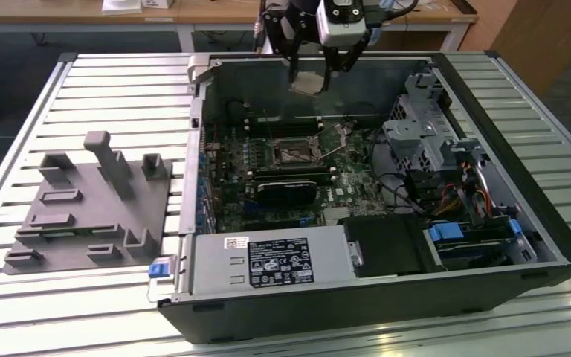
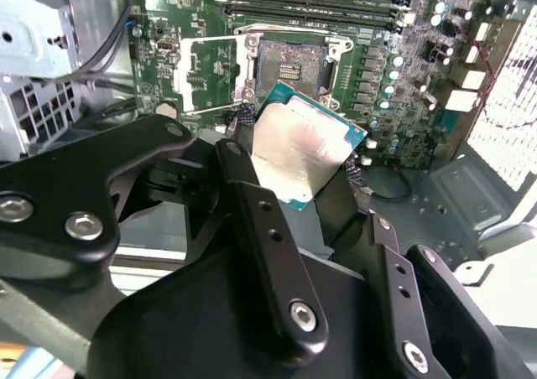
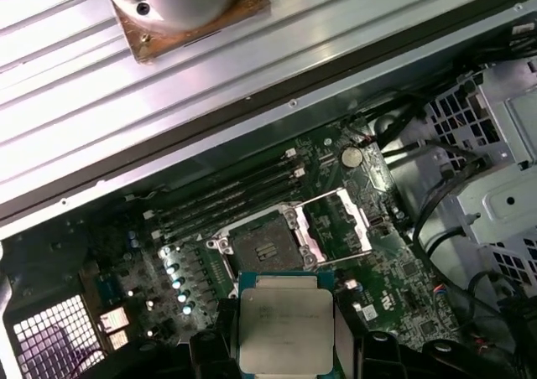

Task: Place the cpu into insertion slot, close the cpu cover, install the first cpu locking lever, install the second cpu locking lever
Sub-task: 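Place the cpu into insertion slot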

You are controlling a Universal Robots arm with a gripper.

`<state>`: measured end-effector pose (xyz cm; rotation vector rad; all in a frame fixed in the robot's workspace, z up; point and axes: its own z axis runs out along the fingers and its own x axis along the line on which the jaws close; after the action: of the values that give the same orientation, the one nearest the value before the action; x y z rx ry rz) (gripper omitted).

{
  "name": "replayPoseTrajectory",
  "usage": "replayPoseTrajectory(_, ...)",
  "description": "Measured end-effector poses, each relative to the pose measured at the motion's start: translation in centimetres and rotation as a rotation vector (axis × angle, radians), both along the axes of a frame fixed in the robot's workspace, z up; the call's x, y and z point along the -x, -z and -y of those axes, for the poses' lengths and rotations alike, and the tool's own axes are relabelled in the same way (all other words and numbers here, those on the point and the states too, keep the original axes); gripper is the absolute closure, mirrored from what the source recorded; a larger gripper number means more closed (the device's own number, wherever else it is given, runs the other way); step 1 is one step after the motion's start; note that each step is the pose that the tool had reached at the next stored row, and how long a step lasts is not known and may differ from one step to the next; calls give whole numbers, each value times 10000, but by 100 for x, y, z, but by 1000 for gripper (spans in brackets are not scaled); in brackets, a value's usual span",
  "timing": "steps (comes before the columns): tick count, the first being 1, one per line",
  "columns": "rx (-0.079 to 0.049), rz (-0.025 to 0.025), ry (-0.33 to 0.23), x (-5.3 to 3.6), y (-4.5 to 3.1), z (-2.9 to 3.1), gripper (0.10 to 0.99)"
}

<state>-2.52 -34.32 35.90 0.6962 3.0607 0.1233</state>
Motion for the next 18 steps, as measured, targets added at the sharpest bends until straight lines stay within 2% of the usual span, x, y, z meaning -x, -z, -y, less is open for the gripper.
replayPoseTrajectory(9, 5, 1, 1086, 2, 14, -1, 545)
replayPoseTrajectory(18, 7, 0, 2553, 2, 48, 0, 545)
